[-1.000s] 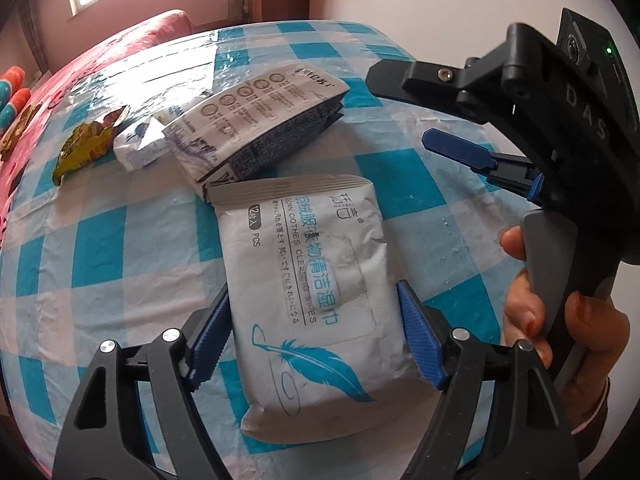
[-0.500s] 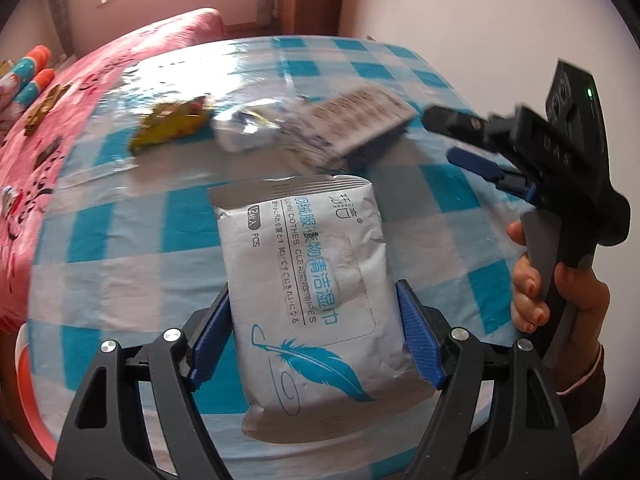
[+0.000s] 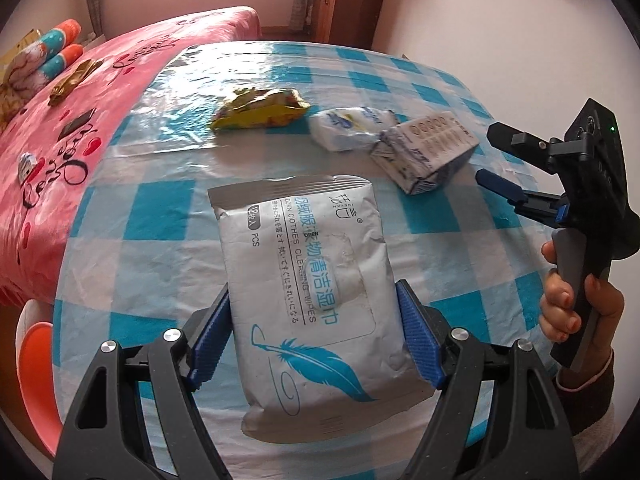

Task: Collect trash
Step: 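Grasp the white milk carton with the right tool while the left tool holds the wipes pack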

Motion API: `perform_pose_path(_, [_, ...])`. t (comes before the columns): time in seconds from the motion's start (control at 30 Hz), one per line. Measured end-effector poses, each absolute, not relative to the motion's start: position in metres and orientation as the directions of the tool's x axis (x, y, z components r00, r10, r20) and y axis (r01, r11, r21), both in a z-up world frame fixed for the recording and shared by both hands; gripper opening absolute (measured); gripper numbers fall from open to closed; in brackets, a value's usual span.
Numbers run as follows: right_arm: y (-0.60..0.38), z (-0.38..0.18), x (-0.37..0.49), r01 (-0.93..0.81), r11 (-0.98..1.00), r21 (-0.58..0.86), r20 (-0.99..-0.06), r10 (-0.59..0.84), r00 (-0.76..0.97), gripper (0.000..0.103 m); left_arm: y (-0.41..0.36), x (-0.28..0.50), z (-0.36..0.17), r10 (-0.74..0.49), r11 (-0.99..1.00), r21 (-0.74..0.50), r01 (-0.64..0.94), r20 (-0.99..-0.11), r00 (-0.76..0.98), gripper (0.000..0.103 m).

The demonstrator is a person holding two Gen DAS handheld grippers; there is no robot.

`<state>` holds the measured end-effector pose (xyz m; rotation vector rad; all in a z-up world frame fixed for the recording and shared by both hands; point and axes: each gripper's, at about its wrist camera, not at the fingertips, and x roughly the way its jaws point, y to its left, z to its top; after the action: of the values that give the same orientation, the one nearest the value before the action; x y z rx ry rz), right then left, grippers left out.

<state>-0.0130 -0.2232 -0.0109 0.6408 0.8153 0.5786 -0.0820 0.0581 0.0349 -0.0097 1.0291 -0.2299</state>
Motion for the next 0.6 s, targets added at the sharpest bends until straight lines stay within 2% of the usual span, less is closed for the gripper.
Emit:
perform_pose_path(0.4, [-0.191,-0.014,0.022,-0.078,0.827,0.558,-0.651,0.493,0.577,0.098,0.101,-0.093,0.035,-0.238,0.969,-0.165,0.181,-0.815,0.529,0.078])
perform_pose_path(0.6, [-0.171,-0.009,0.049,-0.085,0.923,0.375,-0.730,0.350,0.587,0.098,0.117,-0.093,0.032,-0.254,0.967,-0.194,0.168,-0.808,0.532,0.078])
